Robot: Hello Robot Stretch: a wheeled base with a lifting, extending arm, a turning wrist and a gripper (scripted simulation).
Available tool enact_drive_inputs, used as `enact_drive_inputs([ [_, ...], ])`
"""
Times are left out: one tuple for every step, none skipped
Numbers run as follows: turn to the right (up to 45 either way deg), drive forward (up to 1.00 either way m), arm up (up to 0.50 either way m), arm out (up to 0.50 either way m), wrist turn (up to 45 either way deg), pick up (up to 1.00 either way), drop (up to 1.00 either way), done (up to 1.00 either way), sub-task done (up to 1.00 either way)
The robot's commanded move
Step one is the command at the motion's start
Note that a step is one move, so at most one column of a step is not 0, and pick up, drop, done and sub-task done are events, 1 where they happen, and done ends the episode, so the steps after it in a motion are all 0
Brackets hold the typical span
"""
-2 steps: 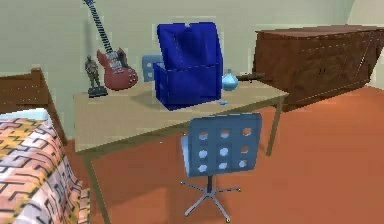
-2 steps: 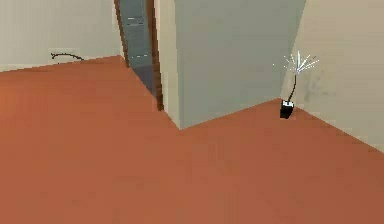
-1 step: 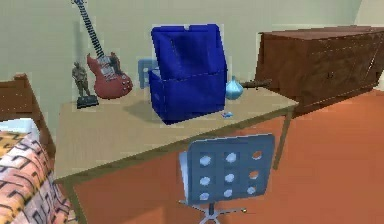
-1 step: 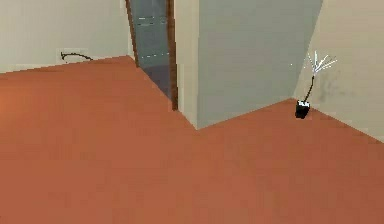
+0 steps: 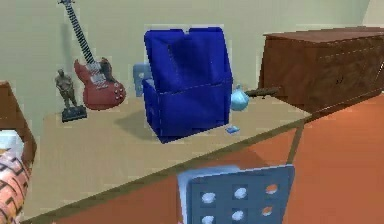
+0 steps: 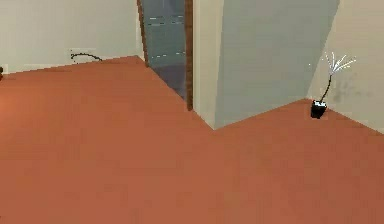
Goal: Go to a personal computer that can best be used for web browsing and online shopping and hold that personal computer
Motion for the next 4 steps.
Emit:
enact_drive_inputs([
  [45.0, 0.0, 0.0, 0.0, 0.0, 0.0, 0.0, 0.0, 0.0],
  [45.0, 0.0, 0.0, 0.0, 0.0, 0.0, 0.0, 0.0, 0.0],
  [12.0, 0.0, 0.0, 0.0, 0.0, 0.0, 0.0, 0.0, 0.0],
  [0.0, 0.25, 0.0, 0.0, 0.0, 0.0, 0.0, 0.0, 0.0],
])
